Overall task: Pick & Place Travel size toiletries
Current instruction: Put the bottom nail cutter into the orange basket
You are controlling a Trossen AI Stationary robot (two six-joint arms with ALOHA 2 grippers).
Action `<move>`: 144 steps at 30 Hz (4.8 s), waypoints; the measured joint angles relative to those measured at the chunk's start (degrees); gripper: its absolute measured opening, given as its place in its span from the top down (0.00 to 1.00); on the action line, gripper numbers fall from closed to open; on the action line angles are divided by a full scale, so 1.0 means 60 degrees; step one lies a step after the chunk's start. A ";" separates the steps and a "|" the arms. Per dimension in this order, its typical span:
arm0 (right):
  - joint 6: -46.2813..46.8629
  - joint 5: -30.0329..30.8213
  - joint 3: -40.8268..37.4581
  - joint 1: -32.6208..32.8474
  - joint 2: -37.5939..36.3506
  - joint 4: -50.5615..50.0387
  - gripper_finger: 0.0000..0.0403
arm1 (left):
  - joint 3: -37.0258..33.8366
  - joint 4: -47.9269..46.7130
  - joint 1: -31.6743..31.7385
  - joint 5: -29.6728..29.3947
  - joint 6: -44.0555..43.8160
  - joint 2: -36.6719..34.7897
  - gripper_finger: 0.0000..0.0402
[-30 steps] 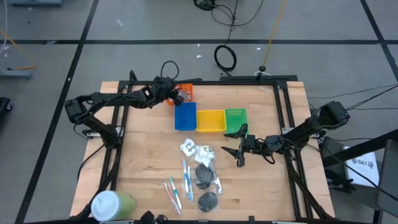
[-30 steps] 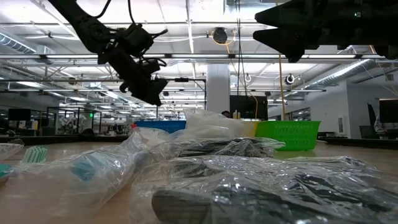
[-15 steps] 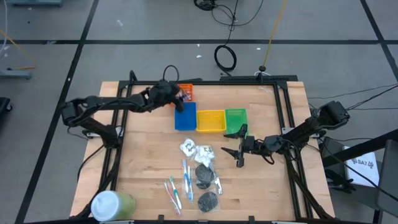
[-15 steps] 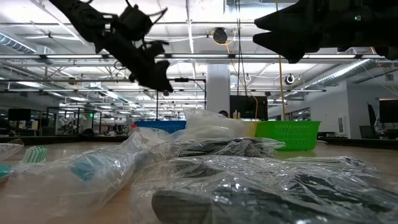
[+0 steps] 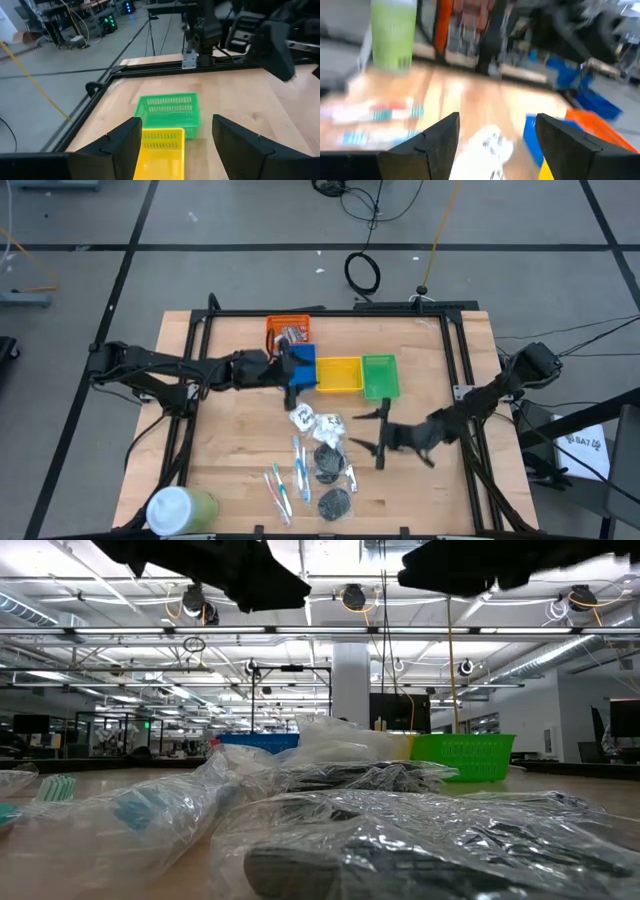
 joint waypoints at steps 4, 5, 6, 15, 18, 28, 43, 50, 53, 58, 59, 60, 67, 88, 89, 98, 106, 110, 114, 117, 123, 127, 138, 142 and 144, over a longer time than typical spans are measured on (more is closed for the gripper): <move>0.2129 0.0399 0.2350 0.0366 0.0351 -0.5212 0.39 | 0.0000 0.0085 -0.0437 -0.0444 -0.0134 0.0000 0.40; 0.2699 0.0363 0.2815 0.0462 0.0523 -0.6186 0.39 | 0.0000 0.0093 -0.0495 -0.0458 -0.0231 0.0000 0.40; 0.3188 0.0197 0.3251 0.0525 0.0726 -0.6944 0.39 | 0.0000 0.0110 -0.0567 -0.0455 -0.0338 0.0000 0.40; 0.5454 -0.2530 0.5427 0.0604 0.3101 -0.8627 0.39 | 0.0000 0.0171 -0.0909 -0.0415 -0.0889 0.0000 0.40; 0.5909 -0.3005 0.5595 0.0612 0.3635 -0.8768 0.39 | 0.0000 0.0295 -0.0928 -0.0418 -0.0966 0.0000 0.40; 0.7761 -0.3399 0.5612 0.0604 0.4029 -0.9548 0.39 | 0.0000 0.0187 -0.0930 -0.0422 -0.1133 0.0000 0.40; 1.0383 -0.4227 0.5661 0.0724 0.4938 -1.0173 0.39 | 0.0000 0.0076 -0.0930 -0.0423 -0.1064 0.0000 0.40; 1.1337 -0.4198 0.5648 0.0742 0.4673 -1.2701 0.39 | 0.0000 0.0080 -0.0930 -0.0425 -0.1074 0.0000 0.40; 1.1582 -0.4023 0.5630 0.0731 0.4472 -1.3271 0.39 | 0.0000 0.0080 -0.0925 -0.0427 -0.1089 0.0000 0.40; 1.1135 -0.4073 0.5612 0.0651 0.4430 -1.3416 0.39 | 0.0000 0.0066 -0.0909 -0.0429 -0.1089 0.0000 0.40; 1.1016 -0.4152 0.5612 0.0651 0.4430 -1.3409 0.39 | 0.0000 0.0066 -0.0909 -0.0429 -0.1089 0.0000 0.40; 1.0857 -0.4241 0.5606 0.0651 0.4429 -1.3403 0.39 | 0.0000 0.0047 -0.0909 -0.0429 -0.1093 0.0000 0.40; 0.9972 -0.5053 0.5564 0.0636 0.4411 -1.3610 0.39 | 0.0000 -0.0044 -0.0909 -0.0429 -0.1089 0.0000 0.40; 0.8258 -0.5688 0.5553 0.0386 0.4419 -1.3865 0.67 | 0.0000 -0.0148 -0.0909 -0.0429 -0.1053 0.0000 0.40; 0.8231 -0.5692 0.5553 0.0364 0.4421 -1.3860 0.69 | 0.0000 -0.0155 -0.0909 -0.0429 -0.1053 0.0000 0.40; 0.8009 -0.5659 0.5550 0.0217 0.4419 -1.3717 0.88 | 0.0000 -0.0186 -0.0909 -0.0429 -0.1049 0.0000 0.40; 0.7653 -0.4444 0.5477 0.0221 0.3590 -1.3706 0.88 | 0.0000 -0.0186 -0.0909 -0.0429 -0.1065 0.0000 0.40; 0.7165 -0.2606 0.5469 0.0364 0.2517 -1.3579 0.88 | 0.0000 -0.0162 -0.0909 -0.0429 -0.1071 0.0000 0.40; 0.6173 -0.0508 0.4658 0.0494 0.1418 -1.2090 0.88 | 0.0000 -0.0116 -0.0909 -0.0404 -0.1128 0.0000 0.40; 0.4817 0.0743 0.3412 0.0338 0.0625 -0.9575 0.88 | 0.0000 0.0002 -0.0909 -0.0017 -0.1139 0.0004 0.40; 0.1276 0.0707 0.0404 -0.0420 -0.0590 -0.1909 0.88 | 0.0007 0.0934 -0.0912 0.1049 -0.1064 0.0282 0.40; -0.0430 -0.0695 -0.1219 -0.0850 -0.0674 0.3193 0.88 | 0.0007 0.2456 -0.0912 0.1654 -0.1086 0.1082 0.40; -0.0658 -0.2260 -0.2111 -0.1094 -0.0604 0.5319 0.88 | 0.0276 0.7126 -0.0912 0.2800 -0.1470 0.3434 0.40; -0.0554 -0.2253 -0.2104 -0.1117 -0.0601 0.5230 0.88 | 0.0937 0.7151 -0.0935 0.2864 -0.1728 0.4040 0.40; -0.0405 -0.2268 -0.2104 -0.1170 -0.0601 0.5056 0.88 | 0.1255 0.7028 -0.0979 0.2891 -0.1844 0.4269 0.40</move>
